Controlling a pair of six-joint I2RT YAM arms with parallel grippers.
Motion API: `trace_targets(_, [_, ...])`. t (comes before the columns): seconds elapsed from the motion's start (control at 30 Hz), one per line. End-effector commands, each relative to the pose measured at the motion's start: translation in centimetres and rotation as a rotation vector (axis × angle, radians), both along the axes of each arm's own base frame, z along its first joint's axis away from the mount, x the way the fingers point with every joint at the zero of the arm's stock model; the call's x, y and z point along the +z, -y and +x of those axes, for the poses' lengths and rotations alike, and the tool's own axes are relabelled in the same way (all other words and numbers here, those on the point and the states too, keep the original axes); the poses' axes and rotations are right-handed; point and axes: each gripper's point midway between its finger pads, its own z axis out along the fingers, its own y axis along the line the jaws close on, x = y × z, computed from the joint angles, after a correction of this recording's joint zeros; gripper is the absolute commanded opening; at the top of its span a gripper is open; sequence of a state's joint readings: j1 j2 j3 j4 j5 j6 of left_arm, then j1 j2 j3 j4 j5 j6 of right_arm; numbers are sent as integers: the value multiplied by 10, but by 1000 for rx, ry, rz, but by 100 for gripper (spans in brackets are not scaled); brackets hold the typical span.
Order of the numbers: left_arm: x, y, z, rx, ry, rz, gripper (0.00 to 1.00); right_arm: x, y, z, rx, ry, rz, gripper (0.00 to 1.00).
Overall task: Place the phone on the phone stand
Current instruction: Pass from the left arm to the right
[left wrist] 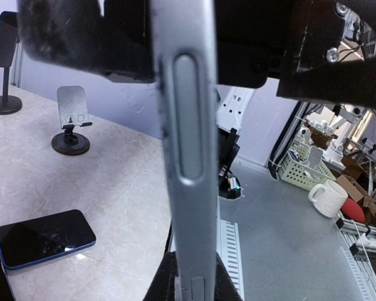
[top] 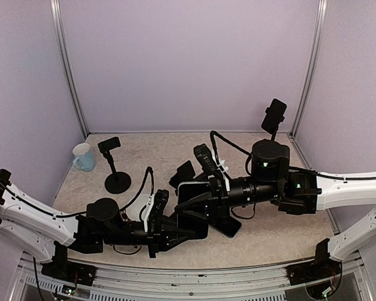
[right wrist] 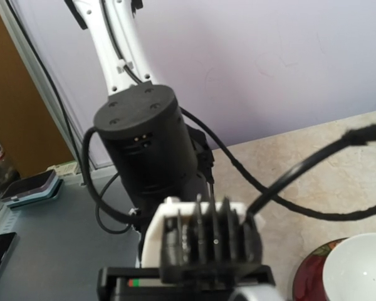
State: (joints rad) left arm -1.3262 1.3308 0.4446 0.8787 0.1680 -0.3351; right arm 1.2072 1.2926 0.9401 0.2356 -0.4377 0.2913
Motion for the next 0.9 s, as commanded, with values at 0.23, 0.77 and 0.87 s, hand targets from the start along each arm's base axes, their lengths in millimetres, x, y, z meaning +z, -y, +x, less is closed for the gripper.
trace_targets(0.23, [30,-6,-13,-40,60,-94,5,12,-8,0,36,-19,34,53])
trace_targets(0.77, [36,-14,-13,-30,80,-108,3,35,29,7,37,-41,87,100])
trace_targets(0.87, [36,-12,-13,-34,82,-106,3,39,34,7,36,-30,98,100])
